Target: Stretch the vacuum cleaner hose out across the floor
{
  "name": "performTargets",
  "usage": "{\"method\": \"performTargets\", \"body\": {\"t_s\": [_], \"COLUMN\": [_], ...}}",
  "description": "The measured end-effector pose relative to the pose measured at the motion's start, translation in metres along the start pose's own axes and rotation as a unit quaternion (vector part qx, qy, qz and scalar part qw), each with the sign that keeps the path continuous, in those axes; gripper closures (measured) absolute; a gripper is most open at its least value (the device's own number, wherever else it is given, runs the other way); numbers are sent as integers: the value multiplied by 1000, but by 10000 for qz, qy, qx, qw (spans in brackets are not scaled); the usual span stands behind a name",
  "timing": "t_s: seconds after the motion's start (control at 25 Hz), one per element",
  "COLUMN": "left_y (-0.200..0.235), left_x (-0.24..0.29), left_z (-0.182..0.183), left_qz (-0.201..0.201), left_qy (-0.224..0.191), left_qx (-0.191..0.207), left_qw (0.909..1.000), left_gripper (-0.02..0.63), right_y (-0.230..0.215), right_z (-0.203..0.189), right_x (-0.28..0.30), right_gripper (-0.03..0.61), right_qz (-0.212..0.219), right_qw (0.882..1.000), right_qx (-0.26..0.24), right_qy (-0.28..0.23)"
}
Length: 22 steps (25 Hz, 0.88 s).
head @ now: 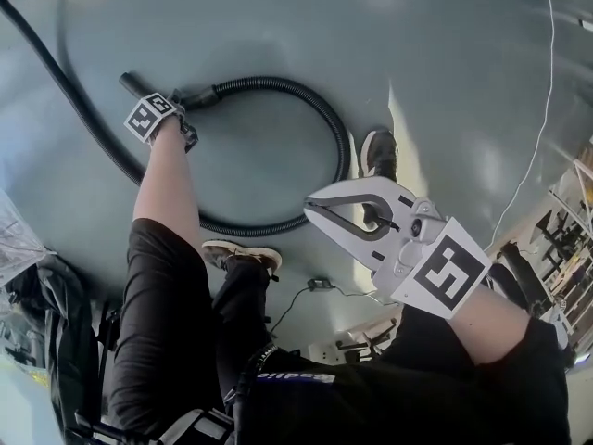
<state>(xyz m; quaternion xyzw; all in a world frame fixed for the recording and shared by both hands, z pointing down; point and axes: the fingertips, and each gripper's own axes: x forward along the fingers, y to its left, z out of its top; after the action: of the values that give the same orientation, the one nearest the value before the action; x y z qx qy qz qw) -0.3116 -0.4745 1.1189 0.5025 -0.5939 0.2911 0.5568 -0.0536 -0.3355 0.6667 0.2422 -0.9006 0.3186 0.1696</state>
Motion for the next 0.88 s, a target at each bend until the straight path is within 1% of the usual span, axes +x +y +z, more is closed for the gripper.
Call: {"method": "performTargets", "body": {"t_s": [0.08,0.12,0.16,0.28,0.36,0.44,0.52,0.6,0.72,0.8,0.88], "left_y": [1,-1,-6,-27,-42,-60,-83,-104,-132,-152,-171], "left_x": [-4,-9,-17,-56,-93,-141,-204,-274,-349,-390,-437], "left_z": [-1,-2,-1,5,8,9,10,11,2,-5,-11], "left_qz": [-59,-170,-302,-692,-896,-1134,-1405,-1634,-1839,-1947,-2072], "left_qy": [123,150,87,-400,-701,-965,-1255,-1563,-1831,-2002,-2185], "left_qx": [-4,8,32,44,69,217,421,675,1201,1657,2143], "left_qw": [9999,9997,9995,9968,9935,9886,9812,9718,9582,9458,9292], "left_gripper": [336,357,380,416,431,439,446,453,459,460,460], "right_y": [1,1,2,2,8,26,53,83,102,105,114], "right_z": [0,1,3,14,33,55,80,101,112,114,124], "right_x": [-1,-2,-3,-5,-9,-20,-39,-59,-77,-80,-83], "right_gripper": [575,575,575,575,575,575,575,575,575,575,575], "right_qz": [-57,-79,-95,-158,-239,-309,-338,-310,-194,-76,0], "right_qw": [10000,10000,9999,9997,9991,9982,9975,9975,9990,9995,9995], "right_qx": [-38,-56,-94,-146,-38,35,11,-86,-132,-217,-254], "right_qy": [-3,-11,-24,-116,-342,-517,-613,-624,-389,-223,-191]}}
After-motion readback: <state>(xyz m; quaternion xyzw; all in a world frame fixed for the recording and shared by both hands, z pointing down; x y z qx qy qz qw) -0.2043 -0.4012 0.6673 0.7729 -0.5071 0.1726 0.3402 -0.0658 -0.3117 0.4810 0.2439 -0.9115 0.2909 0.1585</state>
